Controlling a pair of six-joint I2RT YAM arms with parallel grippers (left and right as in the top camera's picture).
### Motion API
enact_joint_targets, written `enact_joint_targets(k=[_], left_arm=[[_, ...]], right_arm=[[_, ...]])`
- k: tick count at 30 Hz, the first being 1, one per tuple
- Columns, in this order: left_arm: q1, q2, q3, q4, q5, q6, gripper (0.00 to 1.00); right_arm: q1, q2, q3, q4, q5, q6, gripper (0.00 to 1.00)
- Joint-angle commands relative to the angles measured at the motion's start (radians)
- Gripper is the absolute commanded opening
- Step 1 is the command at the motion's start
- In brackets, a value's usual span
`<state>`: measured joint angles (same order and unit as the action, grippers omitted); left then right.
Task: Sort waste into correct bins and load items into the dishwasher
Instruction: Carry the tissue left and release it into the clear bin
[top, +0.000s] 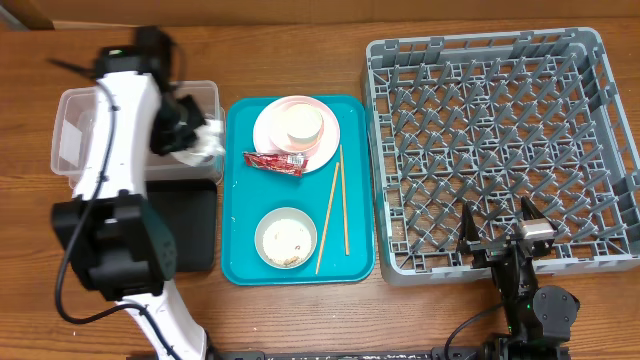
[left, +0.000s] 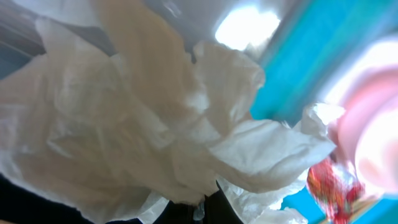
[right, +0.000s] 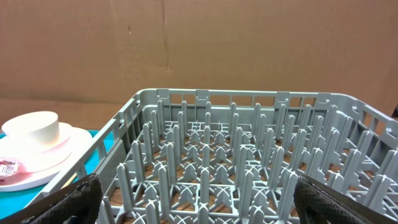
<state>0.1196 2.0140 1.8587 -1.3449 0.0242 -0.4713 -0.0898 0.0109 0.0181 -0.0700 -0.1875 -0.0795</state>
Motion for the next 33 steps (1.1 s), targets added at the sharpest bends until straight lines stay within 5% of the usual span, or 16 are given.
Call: enact_joint_targets(k=[1, 18, 22, 27, 33], left_arm=[[0.068, -0.034, 0.023, 0.043, -0.010, 0.011, 0.04], [0.148, 0.040, 0.022, 0.251, -0.084, 0.009, 0.07], [0.149, 0.083, 0.022, 0.257, -0.084, 0.002, 0.14], [0.149, 0.122, 0.022, 0.259, -0.076, -0.004, 0.39], [0.149, 0.098, 0.048, 0.237, 0.002, 0.028, 0.42]], right_arm=[[0.005, -0.008, -0.010, 0.005, -0.008, -0.003, 1.00], [0.005, -0.008, -0.010, 0.005, -0.009, -0.003, 1.00], [0.005, -0.008, -0.010, 0.005, -0.008, -0.003, 1.00], [0.005, -0.008, -0.010, 0.005, -0.008, -0.003, 1.00], [0.005, -0.008, -0.010, 0.005, -0.009, -0.003, 1.00]])
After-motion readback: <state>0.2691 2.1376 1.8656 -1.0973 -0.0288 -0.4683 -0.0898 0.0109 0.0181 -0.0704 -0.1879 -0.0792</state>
